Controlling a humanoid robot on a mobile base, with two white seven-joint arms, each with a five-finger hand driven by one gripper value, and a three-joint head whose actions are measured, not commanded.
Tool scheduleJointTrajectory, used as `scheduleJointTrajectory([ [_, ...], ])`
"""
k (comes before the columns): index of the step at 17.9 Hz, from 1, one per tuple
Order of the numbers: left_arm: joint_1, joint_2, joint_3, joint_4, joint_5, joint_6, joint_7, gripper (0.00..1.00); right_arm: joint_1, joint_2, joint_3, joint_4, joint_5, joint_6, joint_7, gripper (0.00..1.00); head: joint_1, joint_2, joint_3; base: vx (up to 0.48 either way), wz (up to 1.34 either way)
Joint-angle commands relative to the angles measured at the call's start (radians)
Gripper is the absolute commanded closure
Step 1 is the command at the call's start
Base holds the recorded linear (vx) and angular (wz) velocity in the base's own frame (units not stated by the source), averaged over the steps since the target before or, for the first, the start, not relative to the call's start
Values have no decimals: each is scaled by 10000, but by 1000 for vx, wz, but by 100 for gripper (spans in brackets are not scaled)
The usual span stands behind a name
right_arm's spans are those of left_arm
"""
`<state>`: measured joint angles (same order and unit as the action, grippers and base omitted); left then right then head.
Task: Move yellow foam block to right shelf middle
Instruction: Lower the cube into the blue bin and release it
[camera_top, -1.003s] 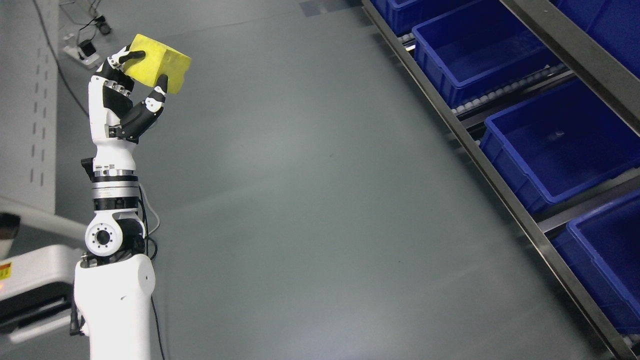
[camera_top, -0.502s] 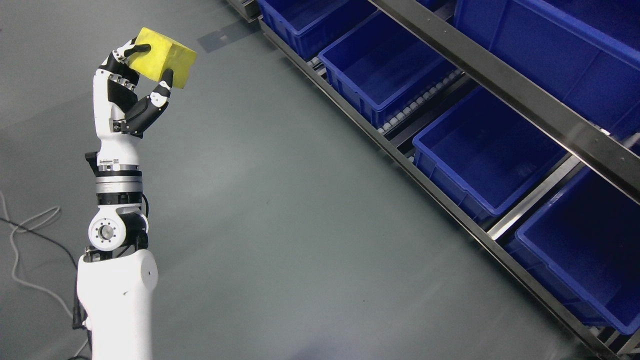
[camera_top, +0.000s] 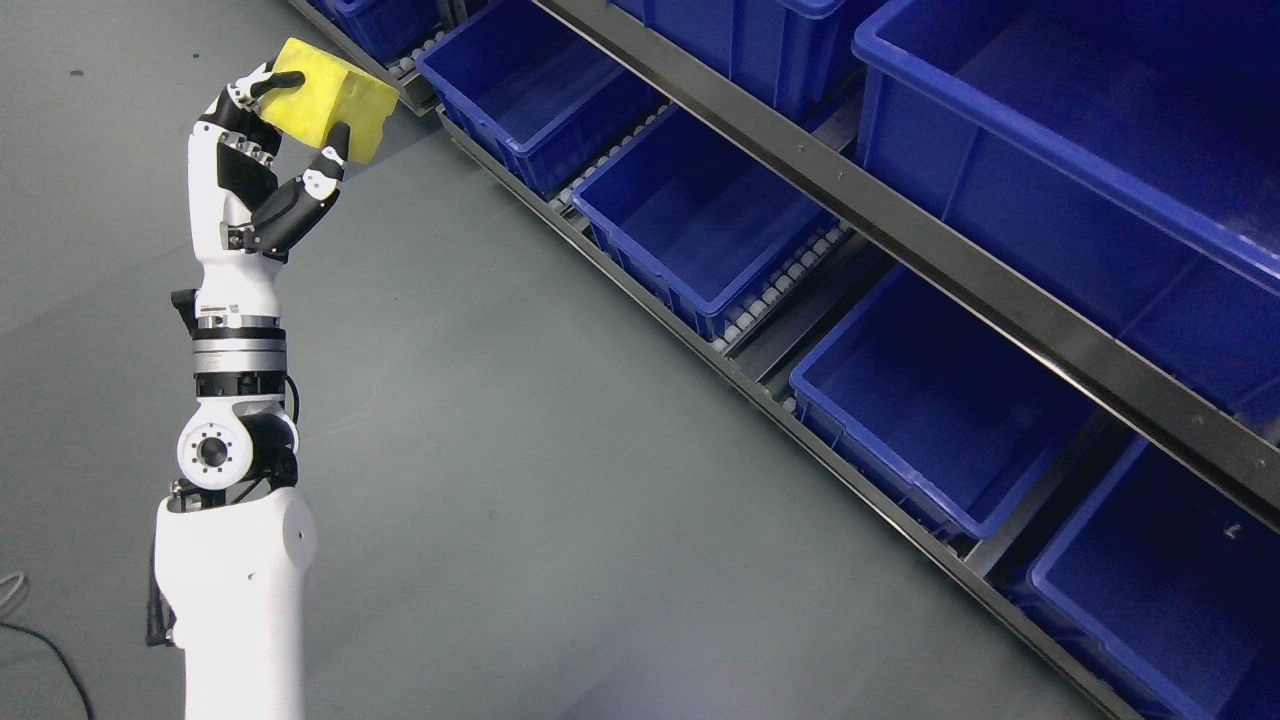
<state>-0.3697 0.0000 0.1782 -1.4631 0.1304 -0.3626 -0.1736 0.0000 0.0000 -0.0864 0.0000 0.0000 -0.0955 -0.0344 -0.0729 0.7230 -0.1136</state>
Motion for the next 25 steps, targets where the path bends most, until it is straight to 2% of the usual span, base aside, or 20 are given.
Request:
scheduleJointTrajectory([
  [1,-16,175,-110,-309,0,-25,2,79,16,-175,5,-174,31,4,7,0,0,0,0,400,-156],
  [7,-398,175,-584,-1550,15,-178,-580,77,16,-175,4,-174,46,4,7,0,0,0,0,382,-196],
  [10,-918,175,-1076,-1644,15,-72,-596,77,16,-175,-11,-174,31,4,7,0,0,0,0,353,-357],
  [14,-2754,175,-1306,-1675,15,1518,-657,77,16,-175,5,-174,31,4,7,0,0,0,0,268,-372],
  [17,-4474,175,-1689,-1614,15,4231,-657,77,16,-175,5,-174,31,4,7,0,0,0,0,209,-337],
  [19,-5122,175,-2148,-1142,45,5843,-657,77,16,-175,5,-174,31,4,7,0,0,0,0,148,-209],
  [23,-5308,175,-3252,484,46,6188,-550,76,16,-175,5,-174,31,4,7,0,0,1,0,85,-117],
  [24,-5308,175,-3452,791,15,6203,-535,71,16,-175,-11,-174,31,4,7,0,0,1,0,39,-68],
  [25,-5308,175,-3545,916,-61,6309,-535,60,16,-175,4,-174,31,4,7,0,0,1,0,39,-68],
])
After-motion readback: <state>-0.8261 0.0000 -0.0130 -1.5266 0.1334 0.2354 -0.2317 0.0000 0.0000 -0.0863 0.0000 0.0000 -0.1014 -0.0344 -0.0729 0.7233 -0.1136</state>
